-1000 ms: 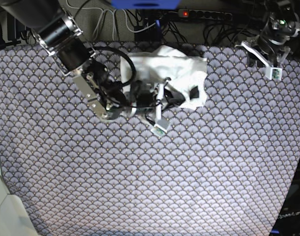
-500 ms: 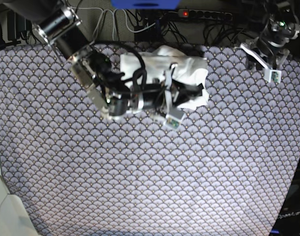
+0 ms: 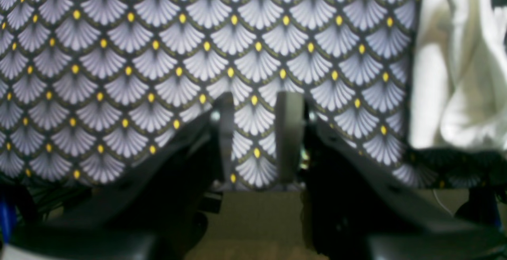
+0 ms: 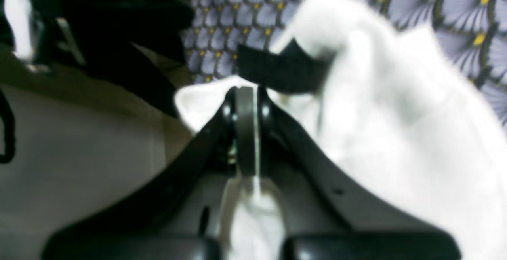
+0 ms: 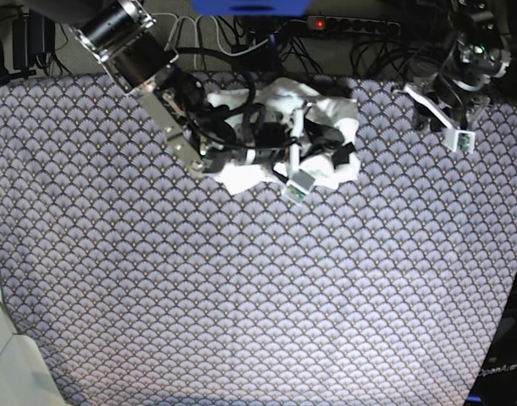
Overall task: Fold the T-shirt properly
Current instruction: 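Grasp the bundle sides with both grippers and lift it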
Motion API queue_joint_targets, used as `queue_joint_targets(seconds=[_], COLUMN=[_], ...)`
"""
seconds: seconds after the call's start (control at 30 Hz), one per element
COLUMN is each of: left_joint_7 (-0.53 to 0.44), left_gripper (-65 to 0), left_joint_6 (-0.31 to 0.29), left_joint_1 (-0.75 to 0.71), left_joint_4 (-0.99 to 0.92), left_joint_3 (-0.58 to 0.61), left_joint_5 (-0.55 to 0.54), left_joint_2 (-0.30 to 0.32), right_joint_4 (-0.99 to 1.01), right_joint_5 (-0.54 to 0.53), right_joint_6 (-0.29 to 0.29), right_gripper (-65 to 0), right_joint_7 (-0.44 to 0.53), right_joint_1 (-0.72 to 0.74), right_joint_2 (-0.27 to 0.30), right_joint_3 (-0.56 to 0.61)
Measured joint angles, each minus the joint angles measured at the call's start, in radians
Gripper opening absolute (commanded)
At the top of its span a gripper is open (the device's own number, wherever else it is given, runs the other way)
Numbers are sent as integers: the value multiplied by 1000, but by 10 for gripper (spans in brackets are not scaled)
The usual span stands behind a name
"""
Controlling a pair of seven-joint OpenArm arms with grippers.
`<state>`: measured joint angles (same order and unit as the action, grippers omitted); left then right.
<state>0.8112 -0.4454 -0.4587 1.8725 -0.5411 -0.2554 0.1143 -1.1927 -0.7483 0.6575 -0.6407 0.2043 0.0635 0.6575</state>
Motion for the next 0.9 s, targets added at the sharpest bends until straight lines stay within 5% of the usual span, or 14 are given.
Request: queue_joint_targets(seconds=[0.27, 0.57, 0.8, 0.9], left_joint_7=[-2, 4, 4, 21], left_gripper=[-469, -468, -466, -412], left_joint_6=[0, 0, 1, 2], left_joint_1=[67, 61, 63, 56], left_joint_4=[-94, -97, -83, -57], left_joint_3=[1, 28, 72, 74], left_joint_5=[0, -207, -281, -350], left_joint_2=[-1, 0, 3, 21], right_joint_4=[20, -359, -385, -385], right_joint_5=[13, -11, 3, 5], right_joint_6=[-4, 0, 0, -1], right_gripper=[-650, -650, -650, -650], right_joint_7=[12, -168, -198, -194], right_joint_1=[13, 2, -65, -64], right_joint_2=[-2, 107, 201, 224], right_joint_3=[75, 77, 34, 6])
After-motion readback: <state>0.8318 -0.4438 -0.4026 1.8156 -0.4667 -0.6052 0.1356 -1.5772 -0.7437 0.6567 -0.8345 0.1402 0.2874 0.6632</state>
